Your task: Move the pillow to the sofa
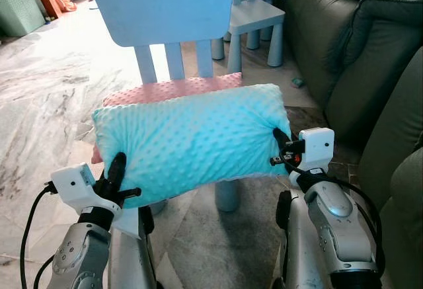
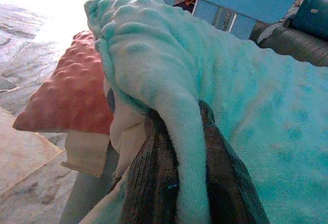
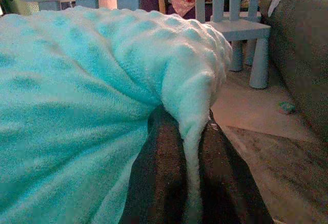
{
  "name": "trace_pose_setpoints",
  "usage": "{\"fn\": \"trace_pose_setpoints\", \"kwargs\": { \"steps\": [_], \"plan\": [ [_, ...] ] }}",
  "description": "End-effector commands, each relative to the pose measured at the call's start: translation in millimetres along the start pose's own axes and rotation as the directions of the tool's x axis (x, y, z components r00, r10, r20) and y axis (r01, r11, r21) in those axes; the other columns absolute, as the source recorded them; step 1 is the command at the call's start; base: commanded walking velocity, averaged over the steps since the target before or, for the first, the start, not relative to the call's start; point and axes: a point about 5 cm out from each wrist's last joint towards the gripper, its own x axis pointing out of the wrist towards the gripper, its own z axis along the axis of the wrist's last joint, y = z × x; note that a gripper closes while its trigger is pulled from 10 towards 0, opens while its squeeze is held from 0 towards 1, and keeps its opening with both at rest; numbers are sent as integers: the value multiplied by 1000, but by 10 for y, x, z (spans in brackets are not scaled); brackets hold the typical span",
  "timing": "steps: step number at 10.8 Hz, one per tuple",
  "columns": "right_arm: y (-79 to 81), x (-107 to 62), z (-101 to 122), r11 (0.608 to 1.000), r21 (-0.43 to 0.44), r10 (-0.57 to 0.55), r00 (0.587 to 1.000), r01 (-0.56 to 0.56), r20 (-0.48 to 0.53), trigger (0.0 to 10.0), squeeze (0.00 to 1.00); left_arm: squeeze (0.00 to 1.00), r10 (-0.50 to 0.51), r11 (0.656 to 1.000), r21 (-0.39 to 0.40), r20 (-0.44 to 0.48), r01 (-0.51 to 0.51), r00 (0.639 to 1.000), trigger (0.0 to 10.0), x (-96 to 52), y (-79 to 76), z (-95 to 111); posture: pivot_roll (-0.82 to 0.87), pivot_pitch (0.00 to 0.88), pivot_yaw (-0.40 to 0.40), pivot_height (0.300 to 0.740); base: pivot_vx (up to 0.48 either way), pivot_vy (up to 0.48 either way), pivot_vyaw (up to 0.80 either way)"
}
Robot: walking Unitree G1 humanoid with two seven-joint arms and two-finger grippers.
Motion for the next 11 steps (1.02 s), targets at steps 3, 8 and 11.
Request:
{"fn": "trace_pose_setpoints", "kwargs": {
  "steps": [3, 8, 11],
  "plan": [
    [47, 28, 114, 1000, 3, 17, 999, -17, 43, 0, 0, 0, 4, 1000, 16, 4, -4, 1000, 0, 17, 11, 11, -179, 0, 98, 330, 0, 0, 0],
    [54, 31, 112, 1000, 11, 24, 999, -25, 41, 0, 0, 0, 2, 1000, 14, 2, -3, 1000, 0, 24, 5, 2, -181, 0, 98, 334, 0, 0, 0],
    [54, 28, 108, 1000, 13, 24, 999, -25, 40, 0, 0, 0, -1, 1000, 15, 0, 1, 1000, 0, 28, 2, -5, -184, 0, 99, 371, 0, 0, 0]
  ]
}}
